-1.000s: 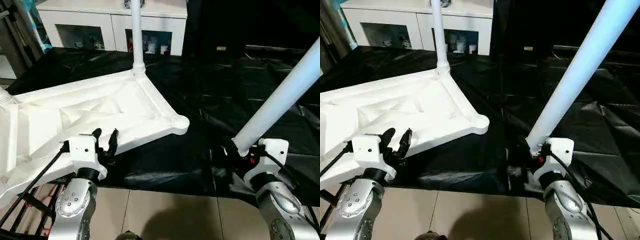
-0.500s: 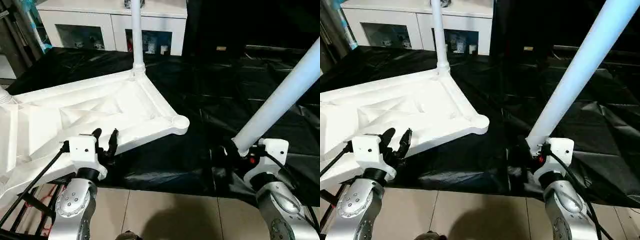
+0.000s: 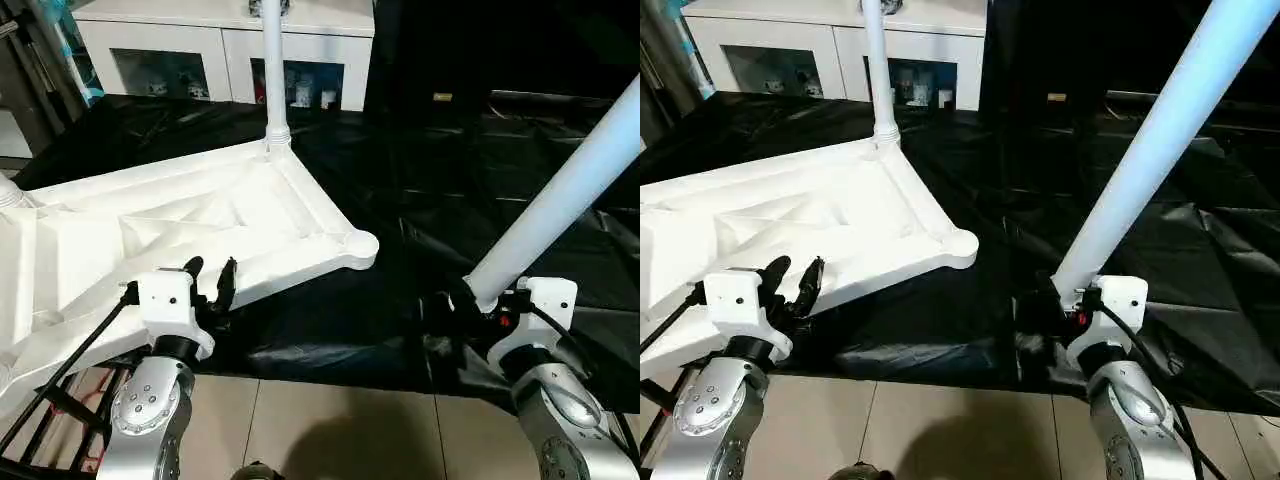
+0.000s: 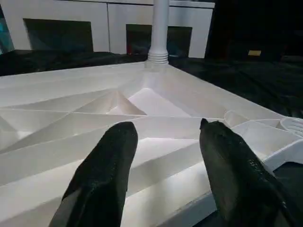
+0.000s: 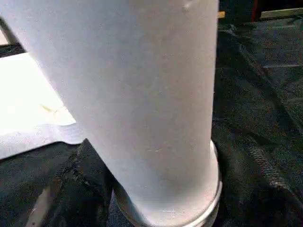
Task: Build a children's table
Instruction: Insert table leg to table base
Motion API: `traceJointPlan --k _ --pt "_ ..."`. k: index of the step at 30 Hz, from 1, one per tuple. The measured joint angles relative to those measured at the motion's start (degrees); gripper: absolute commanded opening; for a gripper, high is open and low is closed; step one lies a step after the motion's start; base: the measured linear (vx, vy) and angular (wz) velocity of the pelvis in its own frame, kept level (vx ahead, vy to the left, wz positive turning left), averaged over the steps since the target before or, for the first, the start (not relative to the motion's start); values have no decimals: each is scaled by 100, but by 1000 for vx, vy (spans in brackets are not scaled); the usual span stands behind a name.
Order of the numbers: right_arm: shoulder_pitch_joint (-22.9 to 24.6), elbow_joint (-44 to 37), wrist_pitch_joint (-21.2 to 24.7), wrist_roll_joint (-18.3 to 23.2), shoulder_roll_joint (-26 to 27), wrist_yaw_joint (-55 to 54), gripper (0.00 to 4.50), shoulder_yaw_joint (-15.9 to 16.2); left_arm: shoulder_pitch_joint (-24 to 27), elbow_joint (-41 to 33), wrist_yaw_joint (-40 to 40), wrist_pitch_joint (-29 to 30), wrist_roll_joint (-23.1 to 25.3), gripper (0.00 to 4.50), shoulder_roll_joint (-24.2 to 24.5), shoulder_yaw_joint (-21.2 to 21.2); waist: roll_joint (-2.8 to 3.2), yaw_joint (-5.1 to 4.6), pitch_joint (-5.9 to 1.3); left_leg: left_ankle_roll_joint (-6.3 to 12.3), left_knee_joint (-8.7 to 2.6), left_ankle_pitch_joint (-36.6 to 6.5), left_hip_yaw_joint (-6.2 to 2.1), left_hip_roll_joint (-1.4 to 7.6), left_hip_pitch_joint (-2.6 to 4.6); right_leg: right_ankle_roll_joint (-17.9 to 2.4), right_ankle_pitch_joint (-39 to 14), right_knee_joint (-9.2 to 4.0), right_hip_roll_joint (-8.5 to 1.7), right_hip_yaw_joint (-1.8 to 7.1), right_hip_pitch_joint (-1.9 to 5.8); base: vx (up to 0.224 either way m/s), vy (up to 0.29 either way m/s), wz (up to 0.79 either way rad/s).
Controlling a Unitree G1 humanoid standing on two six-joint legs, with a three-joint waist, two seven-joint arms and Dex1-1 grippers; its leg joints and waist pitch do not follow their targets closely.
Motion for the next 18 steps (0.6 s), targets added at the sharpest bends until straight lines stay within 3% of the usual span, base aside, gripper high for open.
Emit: traceJointPlan --k 18 --pt "0 0 0 0 0 0 263 0 0 0 0 0 0 250 0 0 0 0 0 0 0 0 0 0 0 0 0 0 0 0 0 0 0 0"
